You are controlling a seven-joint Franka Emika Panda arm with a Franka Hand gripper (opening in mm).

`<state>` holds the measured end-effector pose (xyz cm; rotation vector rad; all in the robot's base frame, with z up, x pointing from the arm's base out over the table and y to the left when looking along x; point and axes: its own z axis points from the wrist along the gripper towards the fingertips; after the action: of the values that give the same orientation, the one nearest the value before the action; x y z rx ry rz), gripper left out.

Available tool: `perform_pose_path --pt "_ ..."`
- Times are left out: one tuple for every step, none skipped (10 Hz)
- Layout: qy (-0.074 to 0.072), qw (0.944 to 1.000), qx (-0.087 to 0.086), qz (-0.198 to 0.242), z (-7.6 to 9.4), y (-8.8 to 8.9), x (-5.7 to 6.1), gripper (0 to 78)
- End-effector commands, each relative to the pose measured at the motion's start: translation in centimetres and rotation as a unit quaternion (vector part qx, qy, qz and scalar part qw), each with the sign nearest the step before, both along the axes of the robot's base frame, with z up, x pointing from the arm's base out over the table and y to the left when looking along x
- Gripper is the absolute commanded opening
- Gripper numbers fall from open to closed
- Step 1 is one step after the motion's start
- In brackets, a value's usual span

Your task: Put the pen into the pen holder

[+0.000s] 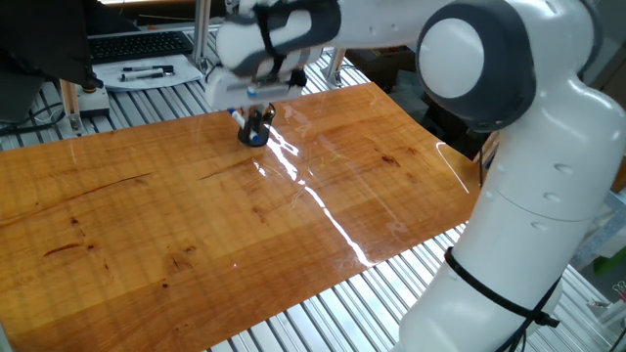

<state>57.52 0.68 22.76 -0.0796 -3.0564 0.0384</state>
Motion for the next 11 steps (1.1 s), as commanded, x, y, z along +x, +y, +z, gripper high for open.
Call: perform_pose_path --pt "0.068 0.9976 -0.01 0.002 3.2 -1.6 0.7 1.1" --pt "0.076 0.997 -0.014 0.005 3.2 -1.6 0.7 1.1" --pt "0.076 0.997 -0.014 0.005 3.2 -1.6 0.7 1.1" --pt "0.089 0.9958 -0.018 0.012 3.3 -1.7 0.9 1.1" --pt "0.102 0.9943 -0.025 0.018 3.5 -1.7 1.1 1.1" --pt "0.129 0.9906 -0.042 0.019 3.7 -1.9 1.5 1.1" --pt "0.139 0.9886 -0.053 0.026 3.7 -2.1 1.7 1.1" --pt "0.141 0.9884 -0.052 0.024 3.6 -2.1 1.8 1.1" --pt "0.145 0.9879 -0.051 0.018 3.6 -2.2 1.8 1.1" --pt "0.154 0.9865 -0.051 0.016 3.6 -2.3 1.9 1.1" --pt "0.165 0.9848 -0.05 0.016 3.5 -2.4 2.0 1.1"
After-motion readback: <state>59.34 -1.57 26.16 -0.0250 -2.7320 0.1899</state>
